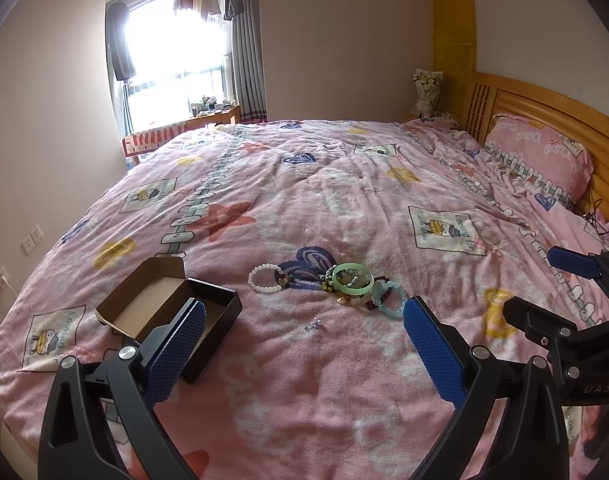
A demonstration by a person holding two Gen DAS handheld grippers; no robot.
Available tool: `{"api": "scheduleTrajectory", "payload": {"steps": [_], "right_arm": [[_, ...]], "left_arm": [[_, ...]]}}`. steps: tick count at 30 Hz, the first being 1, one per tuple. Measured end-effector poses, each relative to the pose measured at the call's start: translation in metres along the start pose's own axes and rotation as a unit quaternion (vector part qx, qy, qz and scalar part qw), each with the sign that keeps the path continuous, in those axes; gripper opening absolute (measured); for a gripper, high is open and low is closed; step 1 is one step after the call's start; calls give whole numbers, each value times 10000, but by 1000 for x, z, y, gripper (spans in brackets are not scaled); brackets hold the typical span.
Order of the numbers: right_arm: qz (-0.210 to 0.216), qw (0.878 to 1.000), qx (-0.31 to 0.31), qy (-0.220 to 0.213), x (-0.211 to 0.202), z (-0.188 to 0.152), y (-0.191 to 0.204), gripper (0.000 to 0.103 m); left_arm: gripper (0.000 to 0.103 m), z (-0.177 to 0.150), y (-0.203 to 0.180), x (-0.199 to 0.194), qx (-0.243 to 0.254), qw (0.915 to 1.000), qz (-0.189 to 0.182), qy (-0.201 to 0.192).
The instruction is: Organize jewelry
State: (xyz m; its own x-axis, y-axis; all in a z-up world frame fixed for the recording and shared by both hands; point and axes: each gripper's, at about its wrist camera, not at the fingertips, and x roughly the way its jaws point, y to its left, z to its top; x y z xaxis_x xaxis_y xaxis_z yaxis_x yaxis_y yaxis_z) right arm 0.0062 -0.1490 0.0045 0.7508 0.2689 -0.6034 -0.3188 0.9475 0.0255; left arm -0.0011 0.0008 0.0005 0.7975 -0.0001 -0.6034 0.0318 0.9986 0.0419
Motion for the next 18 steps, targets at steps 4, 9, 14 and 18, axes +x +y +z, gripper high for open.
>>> {"api": "scheduleTrajectory", "payload": {"steps": [4,9,14,18], "right_arm": [[-14,10000,1,-2,-1,0,0,96],[24,10000,21,4,0,1,-1,96],[283,9992,197,177,14,1,-8,96],[326,9985,307,309,28,0,-16,96]], "left_arm": [[97,0,0,0,-7,10000,-1,1],[97,0,0,0,-6,10000,-28,9],[97,5,5,2,-104,9998,-140,54],[97,2,11,12,-195,9995,-216,148]]}}
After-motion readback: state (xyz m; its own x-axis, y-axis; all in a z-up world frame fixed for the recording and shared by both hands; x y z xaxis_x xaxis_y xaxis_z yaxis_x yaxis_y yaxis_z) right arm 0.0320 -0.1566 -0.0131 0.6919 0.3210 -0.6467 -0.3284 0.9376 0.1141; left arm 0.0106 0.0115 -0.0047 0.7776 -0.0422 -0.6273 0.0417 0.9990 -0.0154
